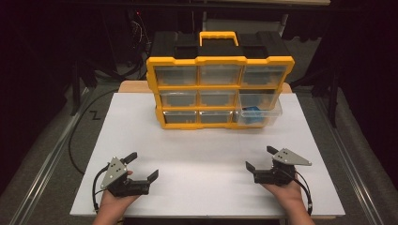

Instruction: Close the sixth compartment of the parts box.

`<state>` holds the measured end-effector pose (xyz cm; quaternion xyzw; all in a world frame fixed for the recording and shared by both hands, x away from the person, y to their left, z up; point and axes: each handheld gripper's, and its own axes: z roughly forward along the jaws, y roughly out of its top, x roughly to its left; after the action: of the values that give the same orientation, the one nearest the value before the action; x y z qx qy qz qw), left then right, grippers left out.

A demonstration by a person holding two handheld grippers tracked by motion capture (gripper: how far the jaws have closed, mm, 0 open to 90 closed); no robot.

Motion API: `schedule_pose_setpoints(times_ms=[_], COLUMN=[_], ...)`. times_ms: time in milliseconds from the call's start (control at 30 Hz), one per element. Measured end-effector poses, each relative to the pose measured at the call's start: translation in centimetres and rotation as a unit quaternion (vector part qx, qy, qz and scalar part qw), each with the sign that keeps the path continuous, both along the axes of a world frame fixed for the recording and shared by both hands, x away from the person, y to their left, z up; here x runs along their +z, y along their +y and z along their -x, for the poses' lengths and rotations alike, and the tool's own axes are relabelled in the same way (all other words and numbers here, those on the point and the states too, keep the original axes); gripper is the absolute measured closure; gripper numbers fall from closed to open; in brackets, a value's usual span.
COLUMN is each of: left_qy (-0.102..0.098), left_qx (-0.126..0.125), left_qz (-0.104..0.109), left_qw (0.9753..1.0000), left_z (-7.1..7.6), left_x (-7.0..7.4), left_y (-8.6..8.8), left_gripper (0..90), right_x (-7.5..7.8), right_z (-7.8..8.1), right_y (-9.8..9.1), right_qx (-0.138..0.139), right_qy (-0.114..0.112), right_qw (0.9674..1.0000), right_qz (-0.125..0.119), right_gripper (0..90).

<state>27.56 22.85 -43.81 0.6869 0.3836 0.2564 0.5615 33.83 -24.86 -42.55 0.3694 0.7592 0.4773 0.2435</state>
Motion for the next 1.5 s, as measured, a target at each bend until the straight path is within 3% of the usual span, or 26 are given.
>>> schedule_pose_setpoints(times_ms=[467,733,1500], left_qy=[0.004,0.003,0.001], left_qx=[0.008,0.011,0.013], left_qz=[-0.001,0.011,0.009], left_qw=[1.0000,0.9999,0.9999], left_z=[-0.18,0.27,-0.09], left_x=[-0.10,0.07,-0.01], left_y=[0.20,0.63,0.42], left_gripper=[0.3,0.3,0.3], right_x=[0.08,0.27,0.31], right_z=[0.25,0.31,0.61], right_y=[0.21,0.39,-0.03], right_qx=[0.002,0.005,-0.004], right_qy=[-0.005,-0.011,-0.022], right_qw=[1.0000,0.9999,0.9997], right_qz=[0.004,0.003,-0.012], right_gripper=[1.1,2.9,26.5])
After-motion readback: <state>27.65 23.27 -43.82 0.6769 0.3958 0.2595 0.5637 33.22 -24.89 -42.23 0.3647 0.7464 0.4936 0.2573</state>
